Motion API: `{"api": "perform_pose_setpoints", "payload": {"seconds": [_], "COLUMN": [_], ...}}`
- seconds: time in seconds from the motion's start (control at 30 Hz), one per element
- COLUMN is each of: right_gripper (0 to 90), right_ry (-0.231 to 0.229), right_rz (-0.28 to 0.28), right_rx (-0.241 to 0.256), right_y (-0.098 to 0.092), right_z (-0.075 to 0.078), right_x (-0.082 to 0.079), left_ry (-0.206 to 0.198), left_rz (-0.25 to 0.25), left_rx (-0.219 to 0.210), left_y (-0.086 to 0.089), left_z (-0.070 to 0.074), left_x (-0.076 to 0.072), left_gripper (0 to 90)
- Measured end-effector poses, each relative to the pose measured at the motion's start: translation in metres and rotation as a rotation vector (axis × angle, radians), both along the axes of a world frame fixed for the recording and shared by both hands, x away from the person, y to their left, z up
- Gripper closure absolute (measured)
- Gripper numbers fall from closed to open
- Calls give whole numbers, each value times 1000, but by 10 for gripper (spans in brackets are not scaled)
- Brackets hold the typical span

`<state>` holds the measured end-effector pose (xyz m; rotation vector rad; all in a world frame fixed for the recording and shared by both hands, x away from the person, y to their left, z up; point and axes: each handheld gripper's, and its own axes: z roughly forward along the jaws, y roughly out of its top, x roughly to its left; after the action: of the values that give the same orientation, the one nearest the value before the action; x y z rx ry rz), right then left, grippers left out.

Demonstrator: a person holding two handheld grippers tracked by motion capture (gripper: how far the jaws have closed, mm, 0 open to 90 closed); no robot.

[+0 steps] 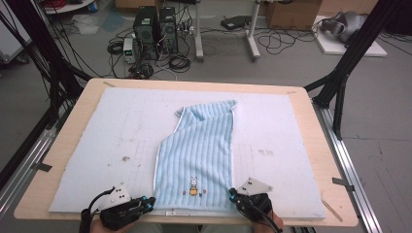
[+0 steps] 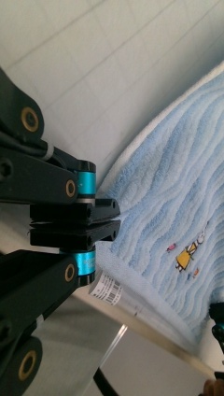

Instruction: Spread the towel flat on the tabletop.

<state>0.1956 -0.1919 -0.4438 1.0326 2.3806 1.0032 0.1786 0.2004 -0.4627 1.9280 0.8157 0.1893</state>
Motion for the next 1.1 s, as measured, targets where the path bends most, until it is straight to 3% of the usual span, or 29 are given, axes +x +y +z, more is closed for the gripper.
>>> {"api": "perform_pose_setpoints", "payload": {"seconds": [0.07,0.13,0.23,0.4,0.47,0.57,0.7,0.87,1.03,1.1], "right_gripper": [806,655,491,411,415,425,446,468,573,664], "right_ry": [-4,-9,-36,-57,-55,-44,-17,8,51,61], "right_rz": [1,-25,-89,-168,-182,-182,-167,-164,-140,-135], "right_rx": [23,81,170,205,205,181,132,115,73,86], "right_y": [-3,-7,-12,-15,-14,-10,-5,-3,2,3], "right_z": [1,3,10,14,13,11,8,4,-2,-3], "right_x": [-1,0,6,24,34,46,56,59,62,61], "left_ry": [4,2,-33,-89,-112,-114,-87,-37,17,18], "left_rz": [11,37,76,133,146,147,167,208,196,179], "left_rx": [-39,-83,-117,-158,-168,-176,-136,-77,58,130], "left_y": [2,4,8,15,15,11,3,-6,-21,-28], "left_z": [3,7,18,32,35,34,31,25,15,10], "left_x": [0,4,15,39,52,68,85,101,107,105], "left_gripper": [786,596,454,401,394,394,379,386,462,577]}}
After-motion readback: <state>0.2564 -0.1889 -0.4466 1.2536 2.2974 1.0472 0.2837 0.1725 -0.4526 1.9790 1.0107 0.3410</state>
